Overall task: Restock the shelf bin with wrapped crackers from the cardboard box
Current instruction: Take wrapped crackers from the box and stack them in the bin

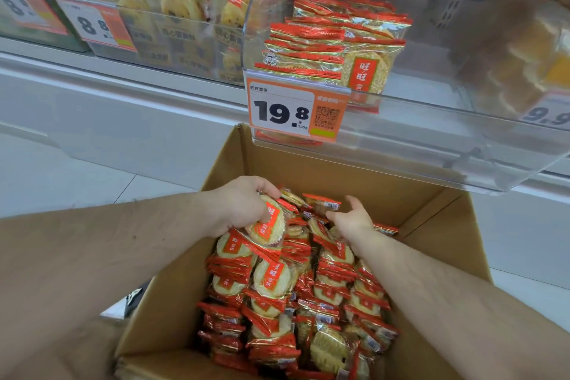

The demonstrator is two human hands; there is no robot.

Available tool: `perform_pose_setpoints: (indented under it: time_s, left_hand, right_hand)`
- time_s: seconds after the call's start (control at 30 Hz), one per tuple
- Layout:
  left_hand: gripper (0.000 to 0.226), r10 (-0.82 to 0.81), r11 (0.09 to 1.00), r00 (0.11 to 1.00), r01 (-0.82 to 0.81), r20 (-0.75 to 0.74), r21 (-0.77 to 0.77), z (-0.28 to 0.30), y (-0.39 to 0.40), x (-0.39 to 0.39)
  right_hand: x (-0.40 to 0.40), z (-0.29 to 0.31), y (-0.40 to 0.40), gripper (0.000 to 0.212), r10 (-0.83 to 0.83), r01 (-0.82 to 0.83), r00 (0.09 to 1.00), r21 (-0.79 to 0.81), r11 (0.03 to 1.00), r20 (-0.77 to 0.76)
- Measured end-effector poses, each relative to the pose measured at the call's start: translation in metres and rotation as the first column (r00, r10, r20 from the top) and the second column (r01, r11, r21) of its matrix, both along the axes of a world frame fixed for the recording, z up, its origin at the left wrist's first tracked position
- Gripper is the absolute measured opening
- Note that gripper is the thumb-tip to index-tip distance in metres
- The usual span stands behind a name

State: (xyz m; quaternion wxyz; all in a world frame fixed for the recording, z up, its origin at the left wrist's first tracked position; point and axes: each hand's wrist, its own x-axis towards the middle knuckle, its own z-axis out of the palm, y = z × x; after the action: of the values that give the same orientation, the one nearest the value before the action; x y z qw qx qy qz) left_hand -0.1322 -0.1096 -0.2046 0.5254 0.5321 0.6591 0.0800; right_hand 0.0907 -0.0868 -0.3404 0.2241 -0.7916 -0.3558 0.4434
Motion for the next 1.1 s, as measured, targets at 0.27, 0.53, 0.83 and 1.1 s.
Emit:
perform_pose_setpoints:
  time_s: [0.27,0.53,0.83,1.1]
  left_hand:
    - [0.019,0.103,0.995,0.986,-0.101,0.127,-0.025,0.009,0.002,0.003]
    - [0.029,0.045,0.999,0.987,-0.040,0.155,-0.035,0.013,-0.013,0.021]
    - [0.029,0.005,1.000,0.861,-0.008,0.509,0.004,0.046,-0.045,0.052]
    - [0.045,-0.269,0.919,0.824,0.064,0.499,0.390,0.085,-0.051,0.042]
  right_hand:
    - [-0.006,0.012,-0.013,0.015,0.097,-0.128,0.954,0.092,0.988,0.283]
    - [0.022,0.110,-0.117,0.028,0.310,-0.393,0.913,0.364,0.844,0.266]
    - [0.009,0.168,-0.146,0.038,0.410,-0.458,0.886,0.532,0.712,0.215]
    - [0.014,0.220,-0.126,0.063,0.373,-0.347,0.926,0.536,0.770,0.063]
